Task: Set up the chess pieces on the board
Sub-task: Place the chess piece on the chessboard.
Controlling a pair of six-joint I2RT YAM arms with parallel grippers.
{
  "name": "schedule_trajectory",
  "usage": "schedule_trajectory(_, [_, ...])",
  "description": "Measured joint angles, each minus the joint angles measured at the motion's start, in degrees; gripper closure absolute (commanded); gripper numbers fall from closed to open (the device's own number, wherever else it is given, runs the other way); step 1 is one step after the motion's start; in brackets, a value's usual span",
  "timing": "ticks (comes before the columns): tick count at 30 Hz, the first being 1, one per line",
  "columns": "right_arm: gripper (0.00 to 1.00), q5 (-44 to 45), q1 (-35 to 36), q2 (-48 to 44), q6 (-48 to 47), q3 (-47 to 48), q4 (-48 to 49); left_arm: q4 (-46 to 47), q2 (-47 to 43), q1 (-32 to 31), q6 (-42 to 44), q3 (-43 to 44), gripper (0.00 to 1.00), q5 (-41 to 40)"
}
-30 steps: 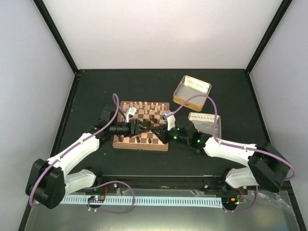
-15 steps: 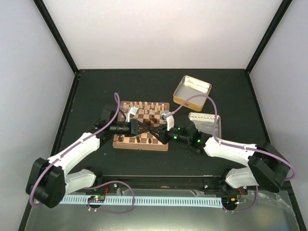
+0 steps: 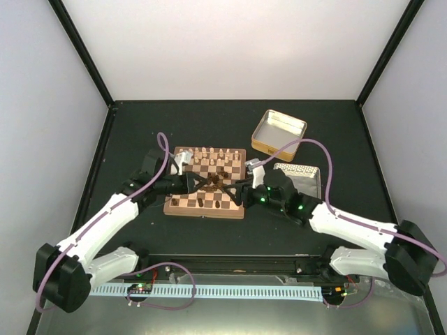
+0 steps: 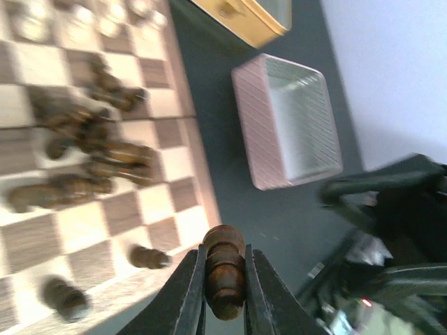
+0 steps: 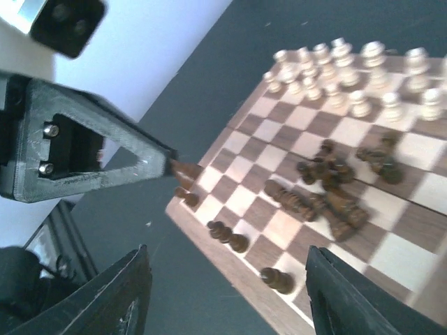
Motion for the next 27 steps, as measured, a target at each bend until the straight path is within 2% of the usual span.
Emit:
schedule_trajectory(5, [0.37, 10.2, 0.0, -5.9, 3.4, 0.8, -10.7, -9.7, -2.8, -0.1, 3.9, 2.4, 0.96, -14.0])
schedule_trajectory(13, [0.37, 19.5, 0.0, -6.4, 8.3, 3.7, -23.4, -19.2, -3.1, -2.8, 6.1, 2.4, 0.96, -32.4])
schedule_trajectory(18, [0.37, 21.5, 0.0, -5.7, 10.1, 4.5, -26.2, -19.7, -1.6, -3.4, 6.5, 2.4, 0.97, -35.9])
schedule_trajectory(27, [0.37, 22.0, 0.0, -3.2, 11.3, 6.4, -26.3, -17.9, -0.2, -3.8, 7.5, 0.8, 0.96, -34.4])
